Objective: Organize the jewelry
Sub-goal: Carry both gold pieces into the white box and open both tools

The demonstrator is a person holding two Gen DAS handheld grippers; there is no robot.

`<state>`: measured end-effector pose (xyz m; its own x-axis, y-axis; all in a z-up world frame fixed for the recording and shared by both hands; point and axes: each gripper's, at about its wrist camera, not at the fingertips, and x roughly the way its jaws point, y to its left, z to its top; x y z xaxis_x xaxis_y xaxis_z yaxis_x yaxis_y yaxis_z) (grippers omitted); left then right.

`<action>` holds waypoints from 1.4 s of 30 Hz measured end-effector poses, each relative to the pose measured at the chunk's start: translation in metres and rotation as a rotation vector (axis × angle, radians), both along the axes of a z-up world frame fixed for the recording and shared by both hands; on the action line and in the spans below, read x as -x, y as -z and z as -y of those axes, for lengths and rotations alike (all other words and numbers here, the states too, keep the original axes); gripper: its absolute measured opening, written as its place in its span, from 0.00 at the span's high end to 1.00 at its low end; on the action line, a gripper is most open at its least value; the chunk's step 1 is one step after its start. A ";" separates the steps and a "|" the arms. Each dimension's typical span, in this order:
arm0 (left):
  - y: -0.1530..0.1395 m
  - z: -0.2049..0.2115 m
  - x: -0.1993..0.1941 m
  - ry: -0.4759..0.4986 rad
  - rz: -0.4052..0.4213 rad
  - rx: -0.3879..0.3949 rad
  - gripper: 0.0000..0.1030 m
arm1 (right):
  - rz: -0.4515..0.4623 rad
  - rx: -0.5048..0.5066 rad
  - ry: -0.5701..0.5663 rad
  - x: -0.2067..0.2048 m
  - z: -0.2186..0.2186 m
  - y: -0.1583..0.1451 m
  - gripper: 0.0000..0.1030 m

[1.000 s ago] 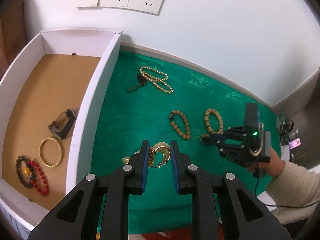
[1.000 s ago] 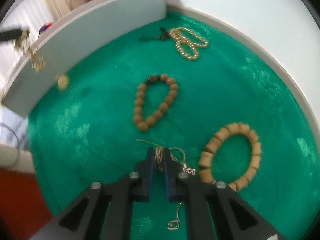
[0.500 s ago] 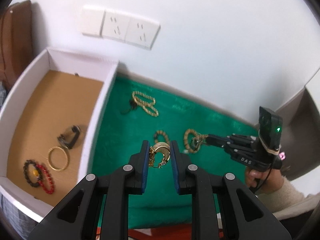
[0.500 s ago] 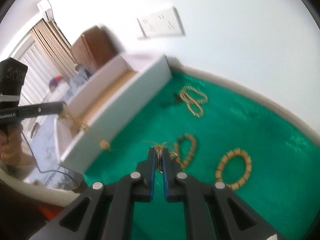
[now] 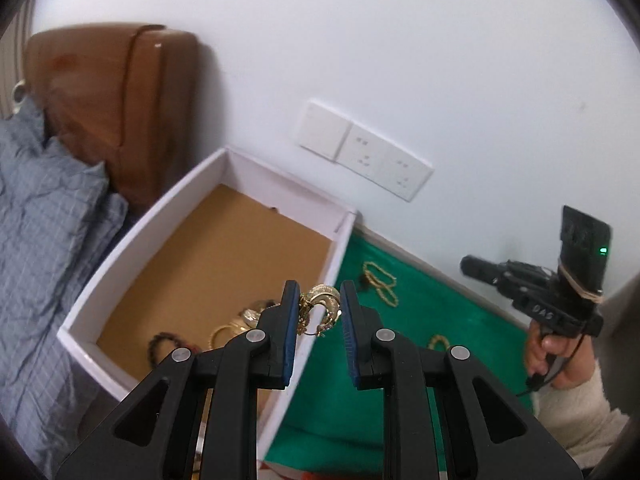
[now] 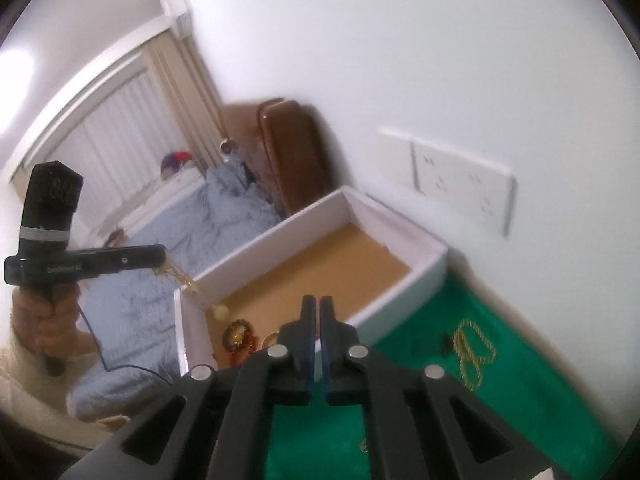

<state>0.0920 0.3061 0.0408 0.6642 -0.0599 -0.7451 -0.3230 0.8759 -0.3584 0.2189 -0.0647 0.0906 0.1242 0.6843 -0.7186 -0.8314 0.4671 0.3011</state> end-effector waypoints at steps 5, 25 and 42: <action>0.009 -0.003 0.017 -0.024 -0.004 0.022 0.81 | -0.037 0.195 -0.097 0.010 -0.011 0.068 0.42; 0.027 0.035 0.019 0.059 -0.057 0.061 0.81 | -0.001 0.380 -0.091 0.028 0.022 0.234 0.93; 0.028 -0.015 0.013 -0.063 -0.068 0.072 0.81 | -0.109 -0.030 -0.087 0.008 -0.049 0.047 0.93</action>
<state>0.0792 0.3207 0.0123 0.6167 -0.0743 -0.7837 -0.4024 0.8258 -0.3950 0.2112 -0.0153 0.0432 -0.0144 0.7106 -0.7034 -0.8302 0.3836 0.4046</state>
